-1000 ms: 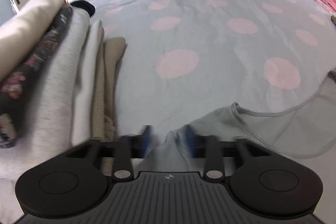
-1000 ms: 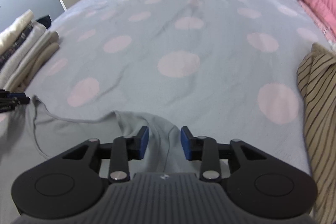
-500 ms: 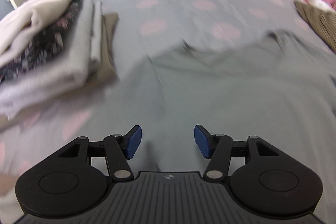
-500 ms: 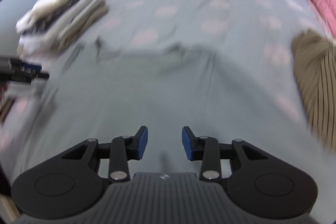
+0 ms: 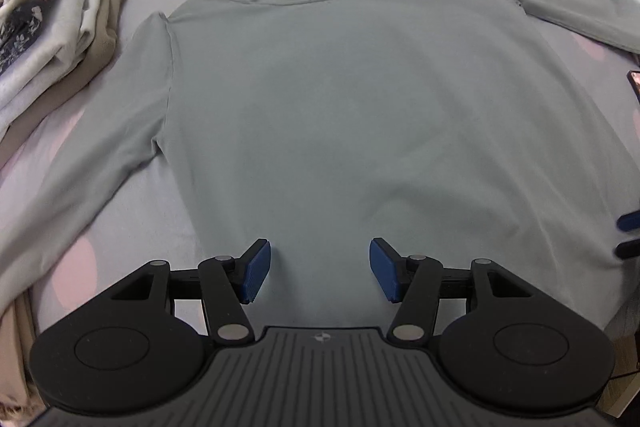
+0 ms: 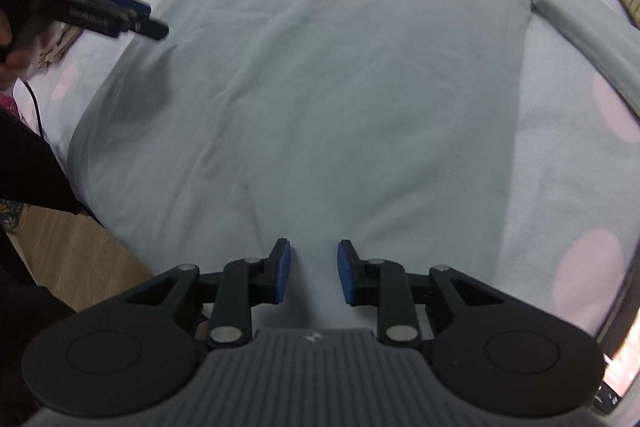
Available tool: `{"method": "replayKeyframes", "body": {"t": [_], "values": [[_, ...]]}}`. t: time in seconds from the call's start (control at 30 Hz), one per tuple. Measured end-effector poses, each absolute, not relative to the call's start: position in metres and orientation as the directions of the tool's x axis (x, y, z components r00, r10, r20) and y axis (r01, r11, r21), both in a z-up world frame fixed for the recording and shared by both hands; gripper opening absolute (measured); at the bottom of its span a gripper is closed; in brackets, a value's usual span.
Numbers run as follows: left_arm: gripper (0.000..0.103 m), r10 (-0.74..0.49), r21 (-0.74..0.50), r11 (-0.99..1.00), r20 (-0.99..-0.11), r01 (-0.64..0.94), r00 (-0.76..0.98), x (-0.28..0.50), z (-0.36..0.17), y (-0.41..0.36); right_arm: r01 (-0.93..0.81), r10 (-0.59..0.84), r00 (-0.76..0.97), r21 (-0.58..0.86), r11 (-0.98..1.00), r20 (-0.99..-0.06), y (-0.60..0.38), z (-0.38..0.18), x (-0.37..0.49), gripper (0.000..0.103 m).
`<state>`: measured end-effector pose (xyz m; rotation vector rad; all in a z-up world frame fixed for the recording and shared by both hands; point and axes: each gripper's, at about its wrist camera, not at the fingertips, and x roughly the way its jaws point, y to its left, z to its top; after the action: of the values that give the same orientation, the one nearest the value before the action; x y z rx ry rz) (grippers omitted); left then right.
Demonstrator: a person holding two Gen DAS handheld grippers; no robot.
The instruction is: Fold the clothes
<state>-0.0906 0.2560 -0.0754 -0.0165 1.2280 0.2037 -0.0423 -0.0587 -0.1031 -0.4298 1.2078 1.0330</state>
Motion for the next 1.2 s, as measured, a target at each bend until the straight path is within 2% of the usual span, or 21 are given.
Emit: {"method": "replayKeyframes", "body": {"t": [0.2,0.5,0.7,0.77,0.9,1.2], "values": [[0.053,0.177,0.103,0.970,-0.922,-0.222,0.344,-0.090,-0.067,0.260,-0.698,0.450,0.204,0.193,0.690,-0.870,-0.110,-0.061,0.012,0.029],[0.053,0.196,0.094,0.957,-0.905,-0.273,0.377,-0.066,-0.058,0.269,-0.338,0.293,0.513,0.124,0.933,-0.807,-0.232,-0.015,0.106,0.030],[0.053,0.205,0.088,0.953,-0.892,-0.289,0.403,-0.045,-0.053,0.269,-0.163,0.197,0.599,0.122,0.979,-0.776,-0.283,-0.010,0.146,0.030],[0.053,0.207,0.085,0.951,-0.890,-0.297,0.406,-0.041,-0.054,0.271,-0.107,0.178,0.625,0.142,0.984,-0.761,-0.298,-0.009,0.159,0.037],[0.053,0.209,0.082,0.946,-0.896,-0.314,0.393,-0.035,-0.060,0.275,-0.011,0.129,0.676,0.166,0.986,-0.725,-0.323,-0.008,0.178,0.040],[0.053,0.215,0.083,0.937,-0.902,-0.339,0.373,-0.030,-0.072,0.284,0.085,0.066,0.710,0.178,0.980,-0.701,-0.361,-0.024,0.220,0.044]]}}
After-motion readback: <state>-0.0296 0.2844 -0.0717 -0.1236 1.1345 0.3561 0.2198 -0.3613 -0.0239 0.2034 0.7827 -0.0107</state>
